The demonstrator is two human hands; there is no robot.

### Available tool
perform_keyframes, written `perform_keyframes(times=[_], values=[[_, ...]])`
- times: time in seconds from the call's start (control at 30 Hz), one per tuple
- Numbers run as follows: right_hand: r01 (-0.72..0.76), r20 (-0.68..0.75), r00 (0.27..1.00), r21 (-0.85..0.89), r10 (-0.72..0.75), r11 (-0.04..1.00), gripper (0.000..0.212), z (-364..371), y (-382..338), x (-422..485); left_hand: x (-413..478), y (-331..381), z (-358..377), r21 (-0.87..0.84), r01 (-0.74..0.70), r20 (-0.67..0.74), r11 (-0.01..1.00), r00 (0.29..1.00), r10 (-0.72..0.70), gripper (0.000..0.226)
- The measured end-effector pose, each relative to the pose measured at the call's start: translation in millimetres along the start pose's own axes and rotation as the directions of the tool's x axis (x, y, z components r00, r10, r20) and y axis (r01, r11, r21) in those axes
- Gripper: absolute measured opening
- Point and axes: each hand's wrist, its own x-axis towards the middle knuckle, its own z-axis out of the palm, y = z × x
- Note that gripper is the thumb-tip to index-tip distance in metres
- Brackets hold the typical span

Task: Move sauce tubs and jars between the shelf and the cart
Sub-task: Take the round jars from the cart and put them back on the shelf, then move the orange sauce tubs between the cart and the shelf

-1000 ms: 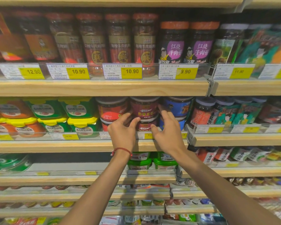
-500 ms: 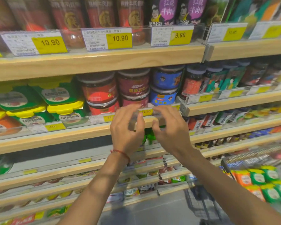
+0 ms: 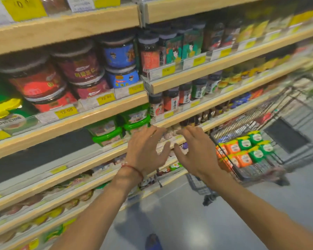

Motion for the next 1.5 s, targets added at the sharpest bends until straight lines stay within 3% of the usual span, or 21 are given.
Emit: perform_keyframes(times=[0.13,0.23,0.47,0.67,0.97,1.17,1.3,1.5], values=[[-0.06,-0.021,0.998,-0.016,0.06,0.998,0.039,-18.4,56.4,-47.9,-5.4,54.6,38.9,-0.003,-0.016,0.153,1.0,0.988,0.016,0.046],[-0.14,-0.005,0.99,-0.07,0.14,0.988,0.034,-38.3,101.5,-84.9,-11.8,104.8,68.0,0.03,-0.038,0.234,0.999,0.972,0.029,0.043],[-0.251,-0.007,0.968,-0.146,0.252,0.957,0.037,-88.8,203.3,-150.9,-13.6,205.8,128.2,0.125,-0.228,0.346,0.966,0.922,0.173,0.044],[-0.311,0.033,0.946,-0.182,0.321,0.933,0.037,-110.2,273.0,-179.4,-1.4,257.9,173.3,0.063,-0.228,0.375,0.972,0.908,0.189,0.041],[-0.316,0.088,0.935,-0.23,0.343,0.921,0.035,-96.3,375.2,-144.3,57.0,277.7,271.1,0.078,-0.202,0.443,0.976,0.884,0.147,0.049],[-0.301,0.22,0.91,-0.23,0.351,0.925,0.038,-67.7,435.5,-100.0,100.9,270.5,333.0,-0.046,-0.127,0.362,0.991,0.922,0.135,0.041],[-0.306,0.325,0.871,-0.227,0.368,0.925,0.038,-46.9,462.1,-76.4,127.0,269.6,358.1,0.088,-0.04,0.516,0.995,0.856,-0.011,0.044],[-0.335,0.465,0.799,-0.183,0.381,0.924,0.04,-10.8,506.4,-52.9,130.3,266.4,404.7,0.126,0.081,0.593,0.989,0.793,-0.141,0.056]])
